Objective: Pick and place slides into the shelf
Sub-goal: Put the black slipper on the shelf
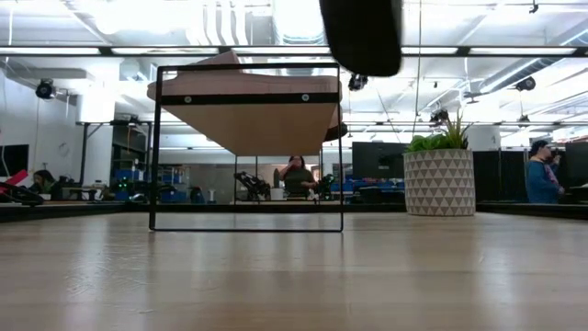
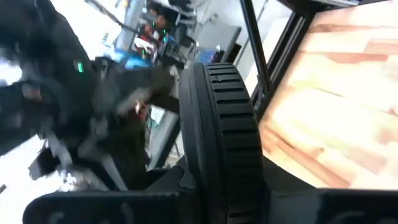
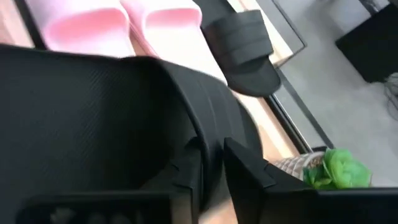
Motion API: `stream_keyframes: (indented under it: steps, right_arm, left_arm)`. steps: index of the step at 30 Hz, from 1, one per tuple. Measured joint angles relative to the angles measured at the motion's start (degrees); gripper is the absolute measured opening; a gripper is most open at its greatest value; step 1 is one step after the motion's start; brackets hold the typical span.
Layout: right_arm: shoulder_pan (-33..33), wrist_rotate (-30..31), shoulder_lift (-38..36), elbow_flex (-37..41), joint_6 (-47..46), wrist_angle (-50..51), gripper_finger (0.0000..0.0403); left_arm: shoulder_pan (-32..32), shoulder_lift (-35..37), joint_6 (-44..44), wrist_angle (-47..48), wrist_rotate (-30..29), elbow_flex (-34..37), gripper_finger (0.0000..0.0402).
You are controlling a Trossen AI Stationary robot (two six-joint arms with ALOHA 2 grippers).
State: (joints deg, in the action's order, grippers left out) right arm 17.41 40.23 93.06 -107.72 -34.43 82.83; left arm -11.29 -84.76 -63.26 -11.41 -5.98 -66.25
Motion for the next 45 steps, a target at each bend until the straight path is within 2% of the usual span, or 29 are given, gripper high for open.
stream_keyframes:
  steps: [5, 8, 11, 15, 18, 21, 24, 27, 28, 32, 37, 39, 41, 43, 45]
  right_arm:
    - [-0.02, 0.41, -0.05, -3.86, 4.51, 2.13, 0.0091]
    - [-0.02, 2.64, -0.17, -6.2, 5.72, 2.85, 0.0105]
    - [0.78, 8.87, -0.77, -7.05, 8.0, 2.25, 0.0112]
    - [4.94, 23.7, -1.63, -5.91, 13.04, 1.82, 0.011]
    - [9.1, 32.67, -1.73, -4.27, 15.57, 1.72, 0.0103]
    - [12.06, 38.6, -1.73, -1.4, 15.83, 1.65, 0.0095]
    - [13.93, 42.74, -1.66, 2.69, 13.7, 1.66, 0.0089]
    - [15.56, 49.35, -1.64, 7.47, 9.17, 1.84, 0.0085]
    - [15.98, 49.59, -1.64, 8.71, 7.33, 2.25, 0.0084]
    - [16.98, 49.82, -1.6, 12.14, 2.5, 2.48, 0.0084]
    - [17.9, 47.99, -1.51, 13.3, -0.56, 0.07, 0.0079]
    - [17.89, 41.03, -1.51, 12.14, -0.4, -2.24, 0.0075]
    - [17.01, 30.44, -1.53, 10.51, 1.06, -5.29, 0.0072]
    - [15.88, 18.92, -1.64, 9.7, 6.48, -9.21, 0.0069]
    - [15.09, 9.91, -1.53, 9.7, 14.69, -14.22, 0.0068]
  left_arm:
    - [-0.05, 5.24, 4.49, 9.08, -0.76, 0.3, 0.0042]
    - [-0.15, 9.09, 7.31, 13.18, 2.54, 1.0, 0.0042]
    - [-0.19, 14.0, 9.36, 12.58, 9.54, 3.65, 0.0042]
    - [-0.5, 21.0, 11.86, 11.31, 16.32, 8.66, 0.0042]
    - [-0.67, 26.15, 13.87, 6.7, 20.52, 13.62, 0.0042]
    - [-0.83, 30.66, 14.77, -1.17, 24.63, 19.45, 0.0042]
    - [-0.89, 34.28, 14.94, -8.97, 29.11, 25.26, 0.0042]
    - [-0.89, 36.39, 14.83, -16.39, 33.34, 30.17, 0.0042]
    - [-0.87, 37.0, 14.65, -18.45, 34.89, 31.6, 0.0042]
    - [-0.89, 38.09, 14.43, -24.32, 37.91, 34.55, 0.0042]
    - [-0.83, 37.58, 14.59, -24.03, 37.74, 33.91, 0.0042]
    - [-0.83, 37.23, 14.89, -24.06, 37.5, 33.24, 0.0042]
    - [-0.83, 37.07, 14.9, -24.14, 37.44, 32.76, 0.0042]
    - [-0.83, 36.97, 14.94, -24.2, 37.44, 32.5, 0.0042]
    - [-0.83, 36.97, 14.92, -24.11, 37.48, 32.47, 0.0042]
